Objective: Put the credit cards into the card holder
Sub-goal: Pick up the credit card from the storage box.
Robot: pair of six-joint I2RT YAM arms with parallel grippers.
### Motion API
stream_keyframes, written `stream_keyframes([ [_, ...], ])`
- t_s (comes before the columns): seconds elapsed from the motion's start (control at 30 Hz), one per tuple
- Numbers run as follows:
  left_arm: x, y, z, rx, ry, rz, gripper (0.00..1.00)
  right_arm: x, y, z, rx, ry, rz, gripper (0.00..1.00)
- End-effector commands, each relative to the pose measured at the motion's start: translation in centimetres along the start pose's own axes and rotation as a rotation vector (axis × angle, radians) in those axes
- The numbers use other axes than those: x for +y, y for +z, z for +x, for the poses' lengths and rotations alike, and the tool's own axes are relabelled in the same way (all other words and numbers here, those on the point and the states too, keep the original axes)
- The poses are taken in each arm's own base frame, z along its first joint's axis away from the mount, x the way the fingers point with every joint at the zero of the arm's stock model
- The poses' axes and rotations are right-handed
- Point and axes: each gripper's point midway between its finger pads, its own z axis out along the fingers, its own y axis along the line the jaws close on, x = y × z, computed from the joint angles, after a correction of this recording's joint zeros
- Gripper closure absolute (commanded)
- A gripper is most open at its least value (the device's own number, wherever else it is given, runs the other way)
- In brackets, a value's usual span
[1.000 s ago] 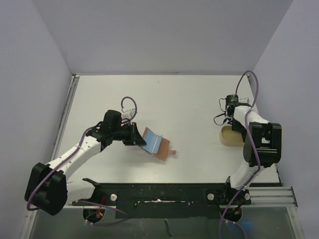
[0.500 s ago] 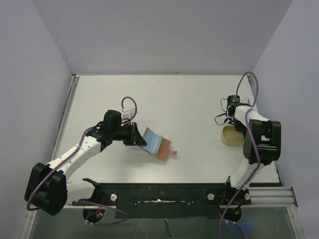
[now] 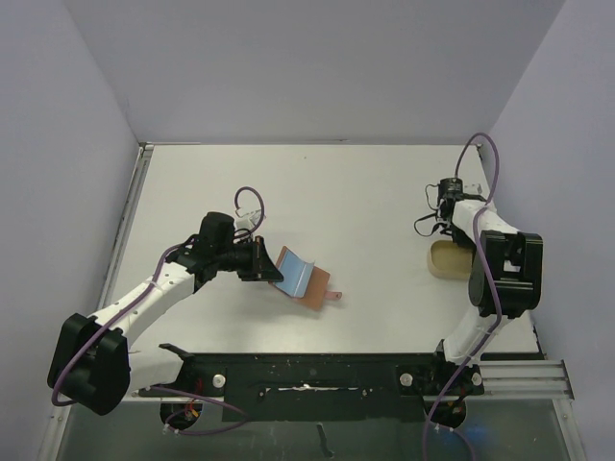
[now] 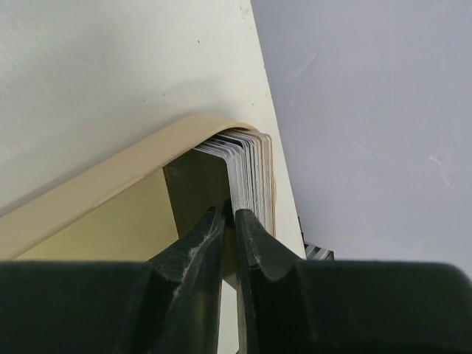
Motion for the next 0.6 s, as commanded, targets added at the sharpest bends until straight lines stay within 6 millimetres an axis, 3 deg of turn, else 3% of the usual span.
stream_keyframes([
  [0.0, -1.3, -0.2, -1.3, -0.038, 0.041, 0.064, 1.00, -0.4, -2.7, -3.1, -0.100, 0.024, -0.007, 0.92],
  [0.13, -1.2, -0.2, -1.3, -0.037, 0.038, 0.061, 1.00, 1.4, -4.3, -3.0, -0.116, -0.020, -0.073, 1.00],
  [0.27, -1.1, -0.1, -1.3, -0.034, 0.034, 0.058, 1.00, 2.3, -6.0, -2.7, -0.128, -0.047, -0.112, 1.00],
  [0.57, -0.5, 0.2, -1.4, -0.043, 0.013, 0.031, 1.00, 3.6, -12.7, -3.5, -0.215, -0.035, -0.204, 1.00],
])
